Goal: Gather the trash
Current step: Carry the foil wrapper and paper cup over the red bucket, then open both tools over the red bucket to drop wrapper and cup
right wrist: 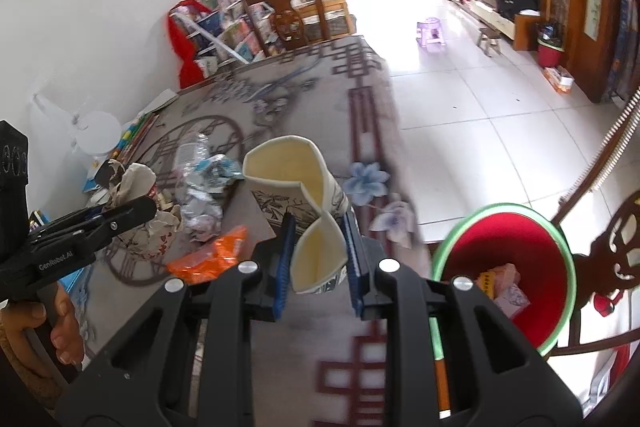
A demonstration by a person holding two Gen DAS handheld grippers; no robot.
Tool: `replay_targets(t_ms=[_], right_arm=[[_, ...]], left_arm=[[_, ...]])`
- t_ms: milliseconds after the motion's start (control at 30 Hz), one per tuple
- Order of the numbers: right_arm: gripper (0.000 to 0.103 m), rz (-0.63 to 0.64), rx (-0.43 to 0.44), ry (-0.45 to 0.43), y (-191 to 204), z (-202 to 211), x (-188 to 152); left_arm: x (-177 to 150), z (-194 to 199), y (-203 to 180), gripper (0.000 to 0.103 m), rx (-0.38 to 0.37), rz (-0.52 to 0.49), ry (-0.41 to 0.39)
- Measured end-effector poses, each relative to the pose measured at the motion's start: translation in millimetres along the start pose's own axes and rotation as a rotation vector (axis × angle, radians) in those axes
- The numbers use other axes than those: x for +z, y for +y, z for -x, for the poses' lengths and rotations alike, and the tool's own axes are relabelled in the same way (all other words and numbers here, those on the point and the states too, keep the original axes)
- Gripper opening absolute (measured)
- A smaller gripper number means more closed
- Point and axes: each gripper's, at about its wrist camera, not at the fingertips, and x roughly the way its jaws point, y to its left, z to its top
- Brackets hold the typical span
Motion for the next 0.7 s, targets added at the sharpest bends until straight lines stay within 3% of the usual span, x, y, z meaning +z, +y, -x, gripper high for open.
replay_targets(t_ms=[300, 700], right_arm=[[0.024, -0.110, -0.128, -0.027, -67.5, 27.5, -8.7], [0.024, -0.293, -0.268, -0.036, -149.7, 50.2, -29.2]], left_arm=[[12.8, -33.2, -56.3, 0.037, -0.107, -0.062, 0.036], [24.0, -93.4, -156.6, 0.037, -0.297, -0.212, 0.147]])
